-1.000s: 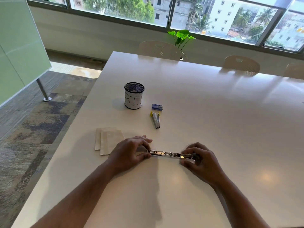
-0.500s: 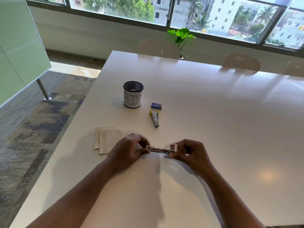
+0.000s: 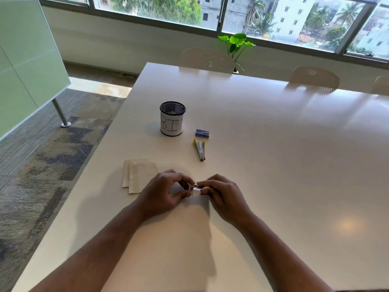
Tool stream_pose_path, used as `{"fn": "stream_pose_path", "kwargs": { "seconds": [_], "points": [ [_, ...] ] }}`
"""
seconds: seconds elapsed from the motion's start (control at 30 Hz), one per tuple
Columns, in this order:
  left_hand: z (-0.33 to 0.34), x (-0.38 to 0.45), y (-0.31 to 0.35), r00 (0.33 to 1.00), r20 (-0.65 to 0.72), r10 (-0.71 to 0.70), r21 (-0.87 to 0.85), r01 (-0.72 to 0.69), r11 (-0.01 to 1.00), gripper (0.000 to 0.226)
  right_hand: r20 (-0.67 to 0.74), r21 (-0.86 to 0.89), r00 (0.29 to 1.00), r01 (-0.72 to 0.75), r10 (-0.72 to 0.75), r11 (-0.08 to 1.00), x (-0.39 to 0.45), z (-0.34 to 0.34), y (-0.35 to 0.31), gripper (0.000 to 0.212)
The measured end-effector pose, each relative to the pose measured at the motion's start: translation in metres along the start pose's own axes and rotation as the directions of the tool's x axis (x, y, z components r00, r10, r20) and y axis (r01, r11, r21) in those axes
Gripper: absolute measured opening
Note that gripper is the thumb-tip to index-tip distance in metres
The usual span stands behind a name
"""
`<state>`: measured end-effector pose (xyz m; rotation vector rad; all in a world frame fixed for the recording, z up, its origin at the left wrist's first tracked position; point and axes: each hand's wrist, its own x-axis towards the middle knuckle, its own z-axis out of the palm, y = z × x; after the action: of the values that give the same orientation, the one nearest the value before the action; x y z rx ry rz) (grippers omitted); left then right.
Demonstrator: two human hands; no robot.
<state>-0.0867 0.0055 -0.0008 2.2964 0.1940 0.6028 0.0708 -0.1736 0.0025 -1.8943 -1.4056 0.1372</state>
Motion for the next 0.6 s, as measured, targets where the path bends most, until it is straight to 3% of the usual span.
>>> {"fn": "stream_pose_path", "kwargs": {
  "seconds": [0.23, 0.6],
  "points": [
    [-0.0001, 0.0016, 0.0027, 1.0, 0.031, -0.002, 0.015, 0.002, 1.0, 0.053, 0.001, -0.072, 1.0, 0.002, -0.002, 0.997, -0.0017, 0.0003, -0.0018, 0.026],
    [0.0022, 0.0024, -0.0014, 1.0, -0.02, 0.011, 0.001, -0.011, 1.0, 0.038, 0.04, -0.21, 0.997, 0.077, -0.07, 0.975, -0.0049, -0.0005, -0.0061, 0.023]
  ]
}}
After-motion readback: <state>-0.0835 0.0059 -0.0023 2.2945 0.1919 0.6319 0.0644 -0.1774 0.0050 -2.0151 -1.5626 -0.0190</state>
